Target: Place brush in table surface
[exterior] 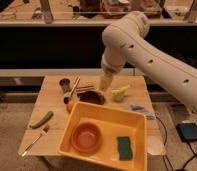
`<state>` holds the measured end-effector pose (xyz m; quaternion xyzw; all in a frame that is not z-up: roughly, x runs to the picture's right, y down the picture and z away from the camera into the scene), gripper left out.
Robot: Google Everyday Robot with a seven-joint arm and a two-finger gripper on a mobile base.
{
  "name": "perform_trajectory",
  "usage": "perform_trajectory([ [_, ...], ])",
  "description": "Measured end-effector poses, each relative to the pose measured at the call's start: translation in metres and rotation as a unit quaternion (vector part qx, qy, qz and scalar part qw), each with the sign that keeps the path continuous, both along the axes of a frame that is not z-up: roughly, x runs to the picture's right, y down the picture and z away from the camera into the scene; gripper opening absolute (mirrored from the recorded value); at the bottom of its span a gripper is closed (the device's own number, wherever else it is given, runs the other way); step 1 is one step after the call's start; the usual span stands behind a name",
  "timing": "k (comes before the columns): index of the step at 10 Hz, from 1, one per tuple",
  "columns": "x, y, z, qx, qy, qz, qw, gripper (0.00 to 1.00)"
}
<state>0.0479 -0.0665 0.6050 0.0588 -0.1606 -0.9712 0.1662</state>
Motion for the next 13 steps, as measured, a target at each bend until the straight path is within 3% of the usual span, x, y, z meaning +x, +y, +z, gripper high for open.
perform_trajectory([
  [1,0.000,0.004,-0.001,0.004,-0.029,-0.007,0.9996,0.80],
  [2,0.002,0.009,-0.004,0.018,-0.093,-0.021,0.9953,0.80],
  [3,0.005,0.015,-0.002,0.017,-0.157,-0.025,0.9872,0.80],
  [4,0.004,0.020,0.003,0.006,-0.200,-0.018,0.9796,0.80],
  [5,0.002,0.024,0.008,-0.001,-0.214,-0.008,0.9767,0.80],
  [6,0.002,0.031,0.016,-0.014,-0.196,0.024,0.9802,0.80],
  [7,-0.005,0.036,0.024,-0.039,-0.156,0.058,0.9854,0.80],
  [8,-0.011,0.040,0.032,-0.063,-0.111,0.079,0.9886,0.80],
  [9,-0.032,0.046,0.044,-0.105,-0.039,0.086,0.9899,0.80],
  [11,-0.054,0.049,0.055,-0.131,0.008,0.089,0.9873,0.80],
  [13,-0.062,0.051,0.073,-0.149,0.036,0.150,0.9767,0.80],
])
